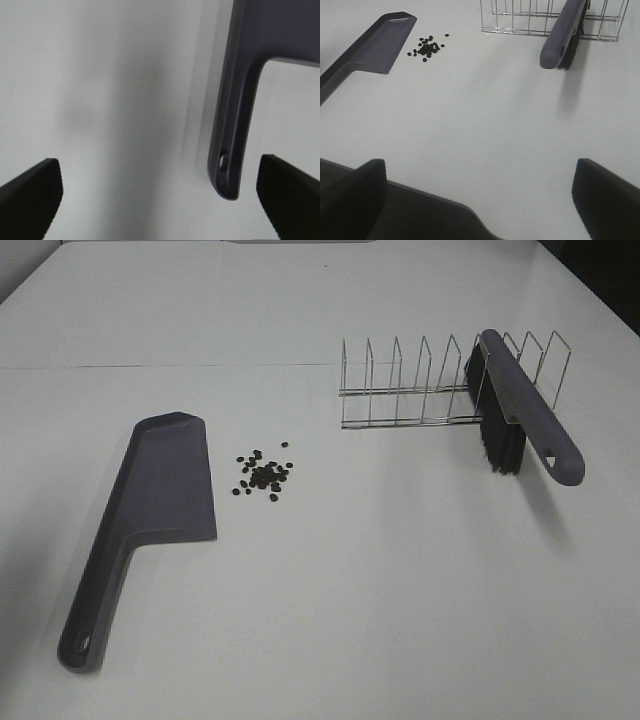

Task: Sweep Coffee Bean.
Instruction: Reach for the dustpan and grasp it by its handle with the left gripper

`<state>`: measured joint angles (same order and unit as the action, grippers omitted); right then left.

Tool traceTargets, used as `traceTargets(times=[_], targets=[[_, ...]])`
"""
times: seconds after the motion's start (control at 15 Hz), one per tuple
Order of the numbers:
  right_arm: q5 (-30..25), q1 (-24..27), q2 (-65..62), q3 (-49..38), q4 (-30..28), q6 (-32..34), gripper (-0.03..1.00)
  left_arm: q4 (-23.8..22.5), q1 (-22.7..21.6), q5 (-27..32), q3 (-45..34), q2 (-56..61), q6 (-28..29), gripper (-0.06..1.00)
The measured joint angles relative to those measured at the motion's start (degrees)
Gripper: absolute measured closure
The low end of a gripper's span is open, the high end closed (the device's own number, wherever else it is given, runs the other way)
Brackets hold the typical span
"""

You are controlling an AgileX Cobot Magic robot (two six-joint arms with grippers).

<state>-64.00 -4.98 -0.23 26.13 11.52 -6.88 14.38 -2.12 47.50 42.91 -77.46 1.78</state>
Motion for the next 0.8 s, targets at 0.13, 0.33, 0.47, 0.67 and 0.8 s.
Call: traceTargets(times=[0.13,0.33,0.47,0.67,0.8], targets=[[0.0,0.0,0.0,0.0,-0.06,0.23,0.04,2.01,0.0,0.0,1.26,-2.75,-1.78,-0.03],[0.0,0.0,0.0,0.0,-0.46,0.8,0.05,3.09,0.0,0.0,4.18,-7.16,-2.35,-0.03],[0.0,0.0,0.0,0.0,-0.46,1.03,0.06,2.92,1.49,-0.06,6.07,-9.51,-2.41,-0.03],[0.0,0.0,0.0,0.0,-0.46,1.32,0.06,2.86,8.37,-0.11,9.51,-14.38,-0.69,-0.03],[0.0,0.0,0.0,0.0,-0.46,1.32,0.06,2.86,11.17,-0.69,9.85,-17.13,2.35,-0.03]])
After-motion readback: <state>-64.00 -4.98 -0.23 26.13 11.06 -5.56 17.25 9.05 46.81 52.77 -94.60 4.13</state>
